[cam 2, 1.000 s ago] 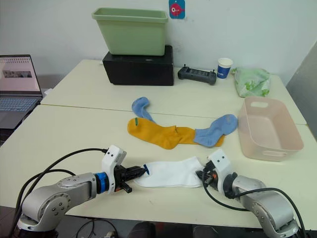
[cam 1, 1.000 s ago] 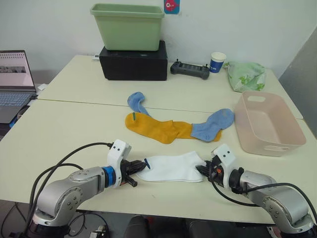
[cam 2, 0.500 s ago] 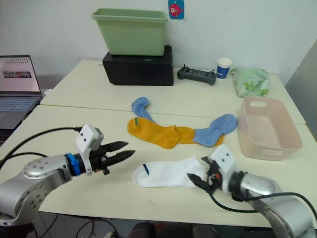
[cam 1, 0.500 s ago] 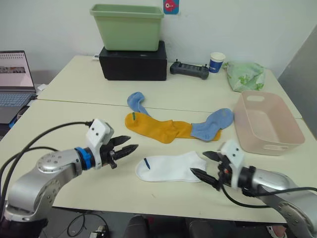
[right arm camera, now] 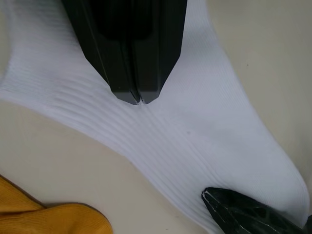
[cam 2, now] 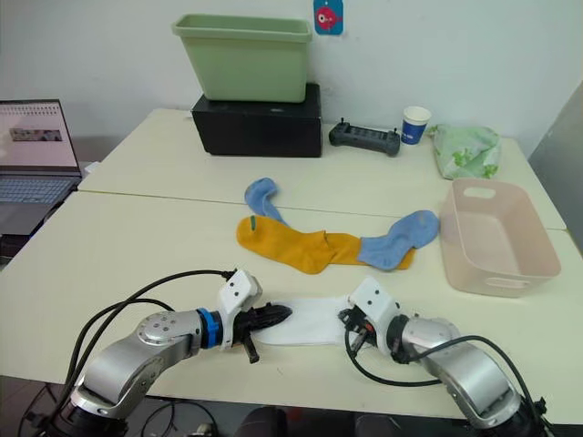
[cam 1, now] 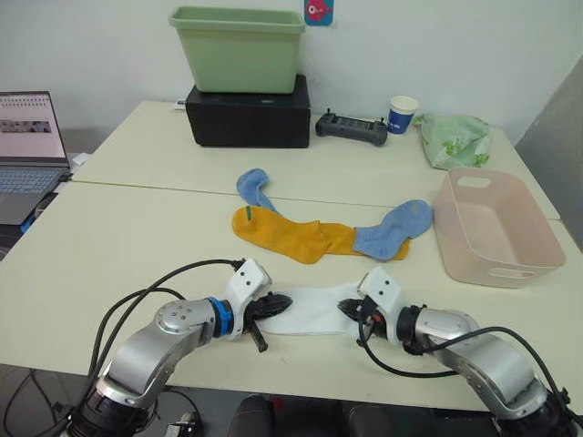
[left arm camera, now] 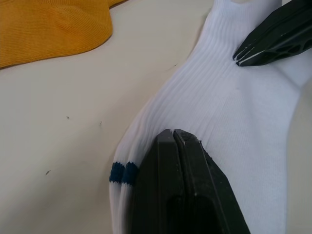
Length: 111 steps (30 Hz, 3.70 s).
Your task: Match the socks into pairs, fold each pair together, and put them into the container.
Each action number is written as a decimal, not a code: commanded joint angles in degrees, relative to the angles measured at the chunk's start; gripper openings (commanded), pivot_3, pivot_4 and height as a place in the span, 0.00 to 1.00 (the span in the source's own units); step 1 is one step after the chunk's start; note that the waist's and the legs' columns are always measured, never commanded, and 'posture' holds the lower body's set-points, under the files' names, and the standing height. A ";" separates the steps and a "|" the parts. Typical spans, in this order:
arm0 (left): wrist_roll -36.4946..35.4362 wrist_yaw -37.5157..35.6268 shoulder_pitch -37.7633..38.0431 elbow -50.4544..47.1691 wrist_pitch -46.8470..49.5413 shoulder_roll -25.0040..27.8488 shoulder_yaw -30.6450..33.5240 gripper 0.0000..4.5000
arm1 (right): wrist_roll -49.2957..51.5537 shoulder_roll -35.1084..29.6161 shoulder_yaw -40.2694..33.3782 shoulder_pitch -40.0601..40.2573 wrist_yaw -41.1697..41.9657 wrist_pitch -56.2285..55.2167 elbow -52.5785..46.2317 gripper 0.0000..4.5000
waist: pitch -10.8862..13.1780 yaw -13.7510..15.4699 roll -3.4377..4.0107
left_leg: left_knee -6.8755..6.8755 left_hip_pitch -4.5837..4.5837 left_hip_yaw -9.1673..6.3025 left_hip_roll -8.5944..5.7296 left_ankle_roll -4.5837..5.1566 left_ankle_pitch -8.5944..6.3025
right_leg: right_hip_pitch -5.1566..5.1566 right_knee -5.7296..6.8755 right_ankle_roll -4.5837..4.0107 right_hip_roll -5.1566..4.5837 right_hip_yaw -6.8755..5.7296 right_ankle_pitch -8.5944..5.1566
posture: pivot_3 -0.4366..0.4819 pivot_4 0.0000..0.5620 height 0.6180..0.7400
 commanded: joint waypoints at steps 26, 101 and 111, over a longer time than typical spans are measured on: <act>2.80 -3.34 -3.59 -1.62 -2.48 -2.03 -2.73 0.00 | -6.46 4.63 2.32 0.11 2.84 -10.77 3.03 0.01 | -0.51 -0.08 0.28 | -0.10 0.72 0.08 -0.01 0.02 -0.01 | 0.61 -0.01 -0.02 0.03 0.14 -0.22 | 0.48 0.27 0.83; 10.89 -5.02 -12.65 10.72 -1.39 -13.06 -9.51 0.00 | 12.28 6.90 -16.43 5.91 -3.15 9.97 -11.54 0.01 | -0.36 -0.16 0.37 | -0.19 0.63 -0.04 -0.02 0.04 -0.02 | 0.51 0.00 -0.03 0.13 0.14 -0.25 | 0.48 0.27 0.83; 7.12 -6.04 -10.52 2.69 2.79 -8.24 -2.63 0.00 | 13.40 8.11 -10.02 -1.77 -3.34 14.93 -8.78 0.01 | -0.35 -0.31 0.36 | -0.17 0.64 -0.03 0.00 0.04 -0.02 | 0.49 0.01 0.01 0.12 0.15 -0.23 | 0.48 0.27 0.83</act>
